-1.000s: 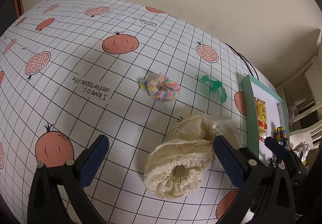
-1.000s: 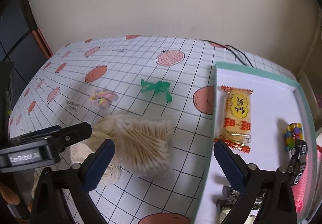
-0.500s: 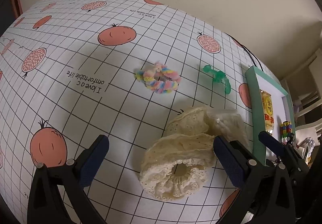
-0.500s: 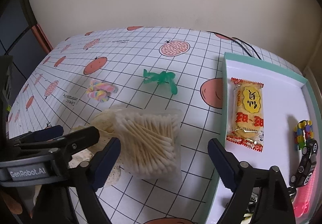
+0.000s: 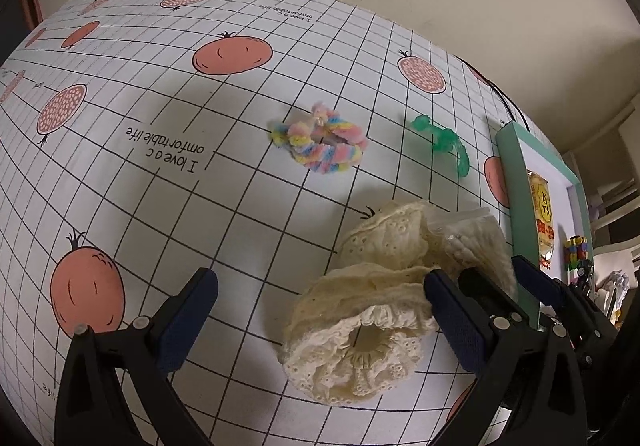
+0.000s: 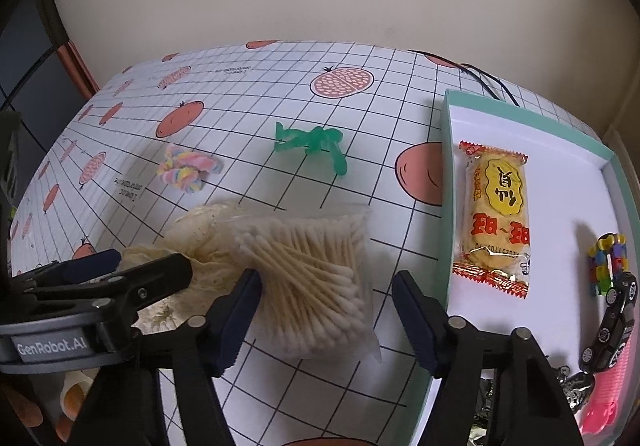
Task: Organize objects
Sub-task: 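Grasp the cream lace cloth with left tool while right tool grasps the cotton swab bag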
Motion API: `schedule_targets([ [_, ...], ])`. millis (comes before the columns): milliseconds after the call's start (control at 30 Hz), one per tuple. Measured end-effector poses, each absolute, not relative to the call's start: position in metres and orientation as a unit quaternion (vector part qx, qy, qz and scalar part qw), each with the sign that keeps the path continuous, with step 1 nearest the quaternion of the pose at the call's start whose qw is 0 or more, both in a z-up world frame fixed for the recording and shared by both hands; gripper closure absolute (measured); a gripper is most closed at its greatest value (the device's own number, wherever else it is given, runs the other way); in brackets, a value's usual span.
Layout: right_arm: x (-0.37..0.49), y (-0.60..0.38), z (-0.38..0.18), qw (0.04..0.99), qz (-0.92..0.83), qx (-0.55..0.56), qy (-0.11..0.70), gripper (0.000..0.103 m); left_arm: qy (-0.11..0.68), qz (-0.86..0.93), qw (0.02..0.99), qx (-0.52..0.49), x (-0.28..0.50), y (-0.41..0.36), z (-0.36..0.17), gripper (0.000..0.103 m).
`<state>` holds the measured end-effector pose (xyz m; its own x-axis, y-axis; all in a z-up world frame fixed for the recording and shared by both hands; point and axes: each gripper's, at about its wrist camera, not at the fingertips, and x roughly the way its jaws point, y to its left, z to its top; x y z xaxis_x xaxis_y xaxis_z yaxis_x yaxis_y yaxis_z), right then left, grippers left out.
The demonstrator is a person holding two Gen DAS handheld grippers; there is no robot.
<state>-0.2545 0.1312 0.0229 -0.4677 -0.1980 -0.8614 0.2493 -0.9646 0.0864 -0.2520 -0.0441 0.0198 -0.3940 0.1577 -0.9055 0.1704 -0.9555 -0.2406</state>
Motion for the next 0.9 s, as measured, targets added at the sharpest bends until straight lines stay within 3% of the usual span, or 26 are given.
schedule_targets([
  [367, -0.252, 0.135, 0.020, 0.127, -0.856, 0.500, 0.045, 0.050, 0.131, -0.824, 0.014, 0.551, -0.251, -0.035, 0.018, 0.004],
  [900, -0.251, 0.143, 0.023, 0.136, -0.853, 0.504, 0.025, 0.059, 0.102, -0.833, 0.016, 0.543, -0.248, -0.010, 0.023, 0.059],
])
